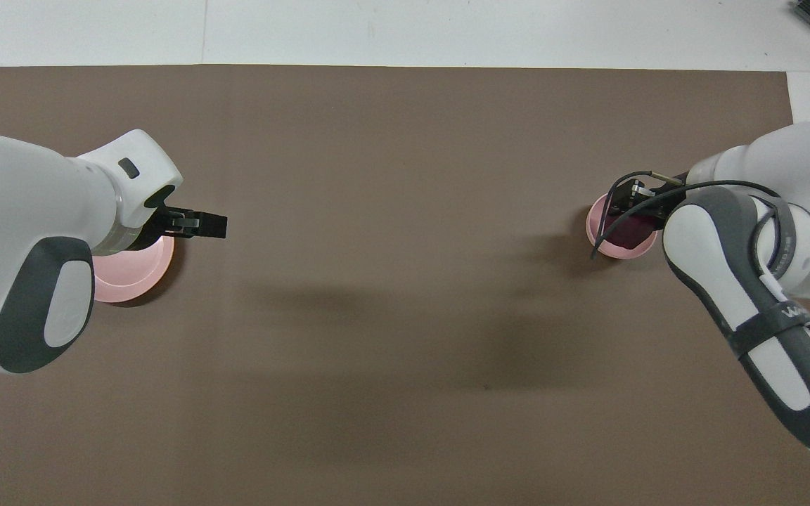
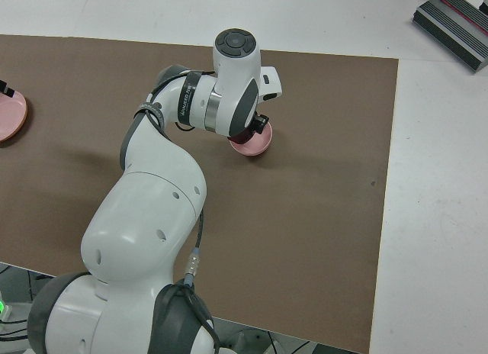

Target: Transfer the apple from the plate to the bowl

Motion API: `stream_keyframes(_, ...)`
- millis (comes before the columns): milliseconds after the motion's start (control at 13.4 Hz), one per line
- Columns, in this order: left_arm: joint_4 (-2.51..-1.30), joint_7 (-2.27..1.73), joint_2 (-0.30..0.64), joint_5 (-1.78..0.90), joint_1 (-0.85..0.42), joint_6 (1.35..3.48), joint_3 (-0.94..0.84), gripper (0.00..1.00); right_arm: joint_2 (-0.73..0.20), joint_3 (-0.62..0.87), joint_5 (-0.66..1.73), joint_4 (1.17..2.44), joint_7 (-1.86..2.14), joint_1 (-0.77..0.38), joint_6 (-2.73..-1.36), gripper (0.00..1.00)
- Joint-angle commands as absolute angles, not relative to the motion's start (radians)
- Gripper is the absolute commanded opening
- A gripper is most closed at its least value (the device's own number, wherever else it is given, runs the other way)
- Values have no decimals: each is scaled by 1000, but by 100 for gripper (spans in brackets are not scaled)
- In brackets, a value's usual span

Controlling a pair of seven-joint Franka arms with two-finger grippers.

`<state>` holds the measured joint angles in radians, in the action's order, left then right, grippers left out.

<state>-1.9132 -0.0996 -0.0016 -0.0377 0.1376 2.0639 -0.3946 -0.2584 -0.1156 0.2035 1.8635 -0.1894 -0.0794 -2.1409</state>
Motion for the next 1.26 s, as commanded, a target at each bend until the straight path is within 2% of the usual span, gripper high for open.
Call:
stream_keyframes(0, -1896, -132, -2, -26, 193, 2045, -406, 100, -281, -101, 167, 1867, -150, -57, -2161, 0)
stream_keyframes(223, -1893, -135, -3, -29, 195, 2017, -403, 100, -305, -101, 167, 1853, -155, -57, -2172, 0)
stream_keyframes(298, -1849, -135, 1, -15, 192, 1967, -403, 100, -314, -100, 167, 1848, -163, -64, -2180, 14)
stream_keyframes(372, -1773, -133, 26, -14, 177, 1897, -379, 100, -330, -100, 169, 1848, -172, -69, -2196, 33)
stream_keyframes(446, -1697, -114, 41, 12, 122, 1832, -309, 100, -340, -100, 169, 1848, -179, -71, -2210, 63)
stream_keyframes(595, -1613, -48, 51, 26, 45, 1757, -204, 100, -341, -100, 169, 1848, -179, -69, -2210, 94)
stream_keyframes(669, -1580, -45, 49, 26, 28, 1726, -190, 100, -342, -100, 169, 1839, -179, -71, -2206, 100)
stream_keyframes(818, -1513, -32, 43, 25, -73, 1622, -48, 100, -334, -101, 166, 1812, -179, -74, -2188, 100)
stream_keyframes(967, -1464, 0, 40, 14, -87, 1571, -20, 100, -299, -106, 128, 1784, -178, -74, -2143, 100)
stream_keyframes(1190, -1473, 2, 28, 14, -84, 1586, -21, 100, -203, -104, -24, 1749, -167, -71, -2027, 100)
